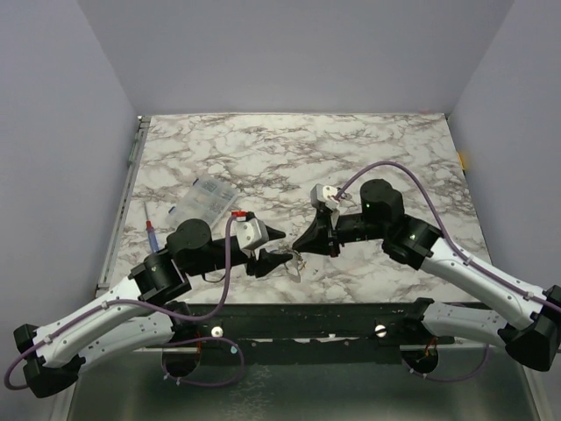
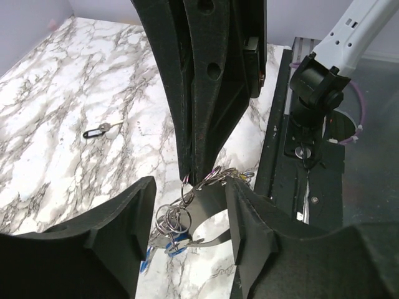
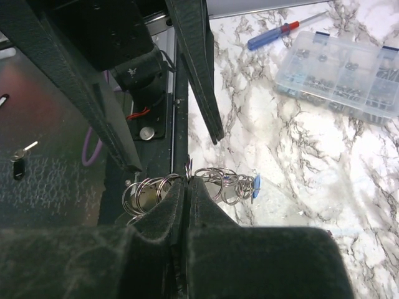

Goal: Put the keys on the keyring

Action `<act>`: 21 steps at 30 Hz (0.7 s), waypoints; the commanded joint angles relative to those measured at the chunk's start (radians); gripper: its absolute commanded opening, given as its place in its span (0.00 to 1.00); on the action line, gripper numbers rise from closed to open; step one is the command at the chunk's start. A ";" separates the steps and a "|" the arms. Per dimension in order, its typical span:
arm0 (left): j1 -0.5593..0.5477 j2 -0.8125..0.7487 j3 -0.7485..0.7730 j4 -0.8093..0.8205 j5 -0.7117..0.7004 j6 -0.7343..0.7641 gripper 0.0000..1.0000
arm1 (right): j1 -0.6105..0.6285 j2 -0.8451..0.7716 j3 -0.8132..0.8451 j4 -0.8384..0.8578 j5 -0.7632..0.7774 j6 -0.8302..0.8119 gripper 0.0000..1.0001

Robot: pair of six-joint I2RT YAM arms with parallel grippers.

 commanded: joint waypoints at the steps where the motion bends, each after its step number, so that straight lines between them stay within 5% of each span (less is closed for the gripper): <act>1: -0.004 -0.033 0.045 -0.029 0.006 -0.024 0.57 | 0.005 -0.040 -0.009 0.059 0.047 -0.011 0.01; 6: -0.004 -0.083 0.035 -0.041 -0.003 -0.032 0.59 | 0.005 -0.058 -0.013 0.077 0.061 0.000 0.01; 12: -0.004 -0.208 -0.064 0.113 -0.082 -0.099 0.48 | 0.005 -0.093 -0.017 0.104 0.037 0.026 0.01; 21: -0.004 -0.174 -0.124 0.256 -0.059 -0.137 0.44 | 0.005 -0.119 -0.015 0.134 0.001 0.057 0.01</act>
